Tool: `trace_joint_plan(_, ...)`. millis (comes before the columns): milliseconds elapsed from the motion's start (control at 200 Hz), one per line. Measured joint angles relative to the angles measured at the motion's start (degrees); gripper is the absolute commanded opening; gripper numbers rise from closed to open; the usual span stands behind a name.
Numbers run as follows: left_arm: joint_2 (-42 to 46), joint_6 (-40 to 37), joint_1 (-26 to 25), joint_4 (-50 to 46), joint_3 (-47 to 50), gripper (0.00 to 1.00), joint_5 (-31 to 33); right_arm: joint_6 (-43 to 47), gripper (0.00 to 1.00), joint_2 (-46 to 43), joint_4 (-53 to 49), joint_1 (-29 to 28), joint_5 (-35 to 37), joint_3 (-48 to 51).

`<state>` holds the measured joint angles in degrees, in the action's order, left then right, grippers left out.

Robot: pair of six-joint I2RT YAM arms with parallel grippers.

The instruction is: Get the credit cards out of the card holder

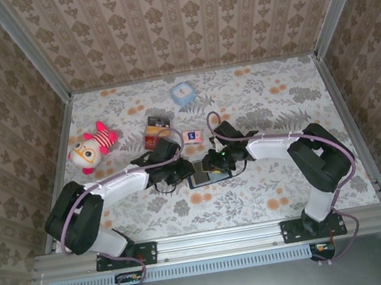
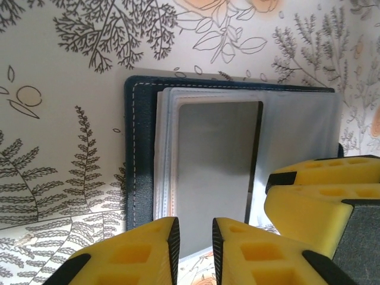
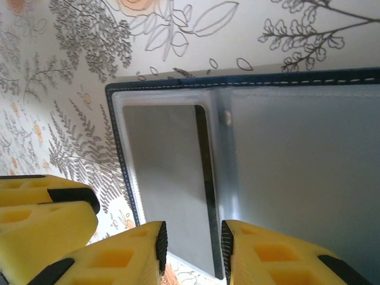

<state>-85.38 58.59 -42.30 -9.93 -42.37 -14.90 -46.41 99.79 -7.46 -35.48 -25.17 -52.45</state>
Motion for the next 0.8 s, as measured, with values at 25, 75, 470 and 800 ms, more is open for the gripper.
trace_joint_plan(25, -0.3, 0.1, 0.0, 0.0, 0.0, 0.2, 0.0, 0.0, 0.31, 0.2, 0.0, 0.0, 0.0, 0.0)
trace_joint_plan(75, -1.1, 0.3, 0.0, 0.1, 0.0, 0.18, 0.0, 0.2, 0.29, 0.7, 0.0, 0.0, -0.2, -0.1)
trace_joint_plan(470, -4.2, 0.4, 0.4, 3.2, 0.0, 0.13, -1.4, 1.0, 0.22, 2.8, 0.3, 0.5, -1.8, -1.1)
trace_joint_plan(800, -5.0, 0.4, 0.7, 5.1, 1.2, 0.13, -2.2, 1.2, 0.19, 3.3, 1.1, 0.9, -2.3, -1.1)
